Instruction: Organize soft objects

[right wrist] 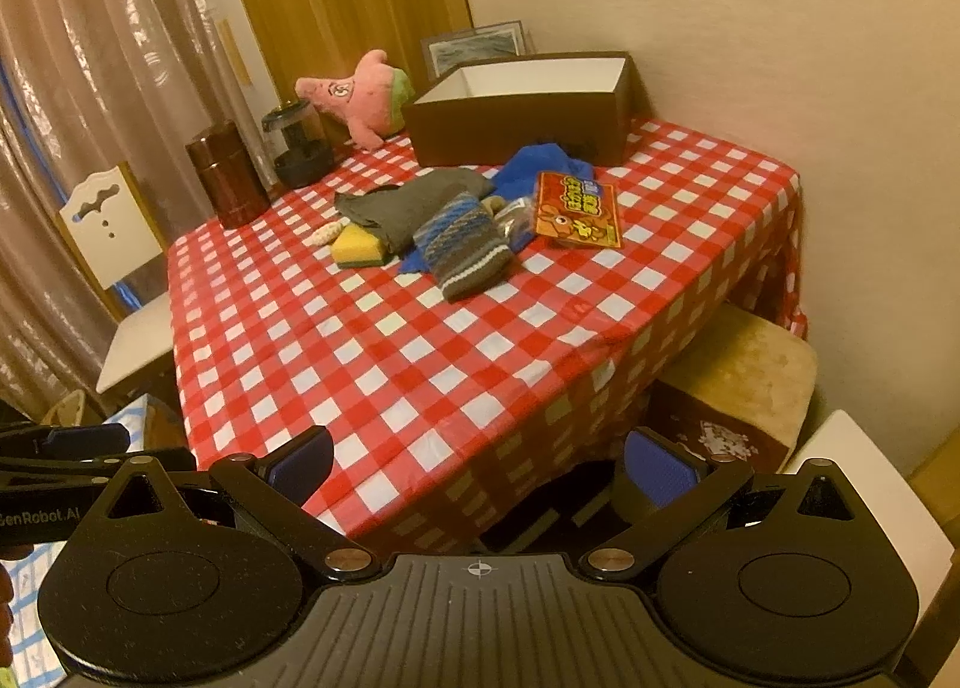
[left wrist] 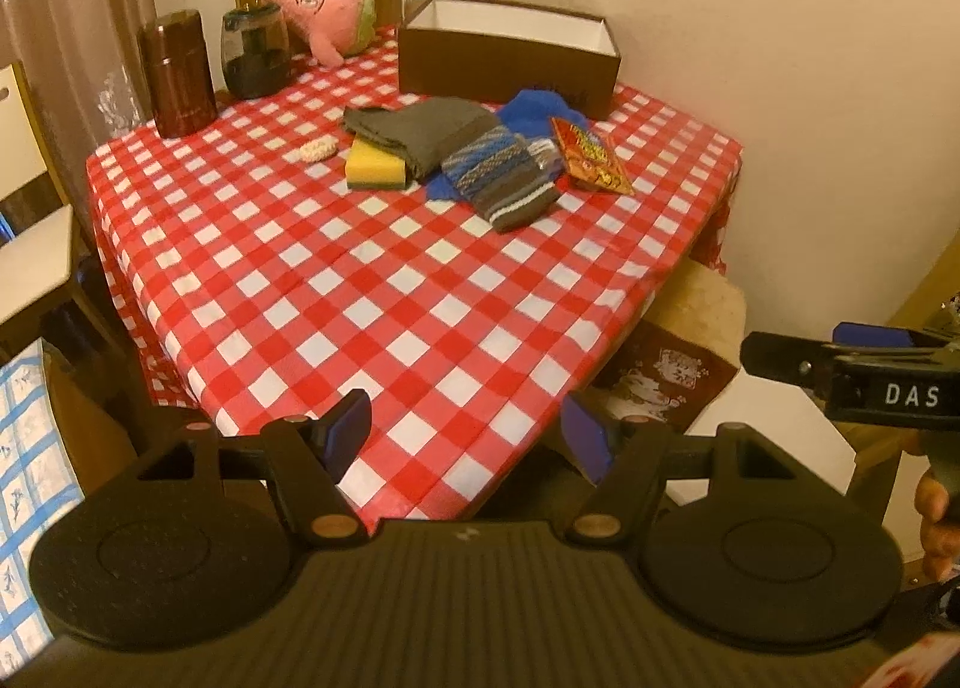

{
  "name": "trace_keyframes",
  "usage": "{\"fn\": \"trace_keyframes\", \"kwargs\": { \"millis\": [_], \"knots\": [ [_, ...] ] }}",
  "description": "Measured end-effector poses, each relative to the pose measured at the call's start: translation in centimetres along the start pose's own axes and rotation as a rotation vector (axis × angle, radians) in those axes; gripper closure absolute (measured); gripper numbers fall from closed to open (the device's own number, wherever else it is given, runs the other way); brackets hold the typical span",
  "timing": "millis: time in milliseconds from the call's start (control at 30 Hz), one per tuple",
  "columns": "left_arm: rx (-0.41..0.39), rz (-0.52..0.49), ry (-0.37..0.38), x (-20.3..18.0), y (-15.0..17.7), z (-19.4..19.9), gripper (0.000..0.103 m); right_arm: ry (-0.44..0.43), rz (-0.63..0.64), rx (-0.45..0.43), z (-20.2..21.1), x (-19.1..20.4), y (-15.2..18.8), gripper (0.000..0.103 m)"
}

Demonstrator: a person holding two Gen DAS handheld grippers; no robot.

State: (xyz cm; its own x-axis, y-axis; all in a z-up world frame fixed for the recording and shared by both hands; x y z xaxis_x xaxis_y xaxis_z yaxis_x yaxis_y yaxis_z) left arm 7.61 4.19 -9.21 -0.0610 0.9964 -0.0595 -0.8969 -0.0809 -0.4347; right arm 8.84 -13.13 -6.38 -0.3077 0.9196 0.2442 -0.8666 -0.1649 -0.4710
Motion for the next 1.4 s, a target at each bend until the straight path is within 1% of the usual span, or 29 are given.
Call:
{"fn": "trace_keyframes", "kwargs": {
  "millis": [133,300,400,533,600,700,800,967,1133,1200,1400],
  "knots": [
    [0.009,-0.001,0.003,0.2,-0.8,-0.9,0.035,0.006,0.006,-0.006,-0.5,-0.3,-0.5,0.0],
    [0.018,0.016,-0.006,0.5,-2.2,-2.2,0.035,0.024,0.038,-0.008,-2.1,-0.9,-2.0,0.0],
    [0.026,0.031,-0.019,0.7,-3.5,-3.3,0.035,0.024,0.053,-0.006,-3.4,-1.7,-3.6,0.0],
    [0.032,0.071,-0.039,0.8,-6.1,-5.3,0.035,0.033,0.1,-0.017,-5.5,-3.0,-6.5,0.001],
    [0.041,0.089,-0.055,0.6,-7.7,-6.5,0.035,0.043,0.132,-0.023,-6.7,-4.0,-8.3,0.001],
    [0.045,0.111,-0.057,0.0,-10.2,-8.2,0.035,0.057,0.18,-0.023,-8.7,-5.5,-11.1,0.002],
    [0.052,0.139,-0.086,-0.4,-12.5,-10.2,0.035,0.07,0.233,-0.023,-10.8,-7.2,-13.8,0.004],
    [0.072,0.182,-0.108,-1.5,-15.5,-13.6,0.035,0.101,0.353,-0.016,-14.6,-9.1,-17.0,0.006],
    [0.099,0.228,-0.12,-2.2,-17.6,-16.8,0.035,0.132,0.476,-0.003,-18.7,-10.4,-18.8,0.011],
    [0.11,0.238,-0.128,-2.5,-18.2,-17.9,0.035,0.137,0.519,0.007,-20.4,-10.8,-19.3,0.015],
    [0.143,0.265,-0.143,-2.9,-19.5,-20.4,0.035,0.194,0.667,0.003,-24.7,-11.3,-19.7,0.02]
  ]
}}
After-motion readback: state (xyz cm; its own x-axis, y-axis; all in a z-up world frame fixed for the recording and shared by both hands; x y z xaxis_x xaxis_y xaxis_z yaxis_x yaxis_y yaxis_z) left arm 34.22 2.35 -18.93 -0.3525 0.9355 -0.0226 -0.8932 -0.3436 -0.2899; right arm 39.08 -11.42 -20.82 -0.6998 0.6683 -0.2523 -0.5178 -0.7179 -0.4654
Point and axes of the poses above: each gripper's, at about its wrist camera, not at the fingertips, and z roughly against the way its jaws point, x to its left, y to its underside, the point moved 8 cm from there along -z, roughly the way its jaws point, and after that the axes turned 13 degrees about x, right-handed, at the moved point
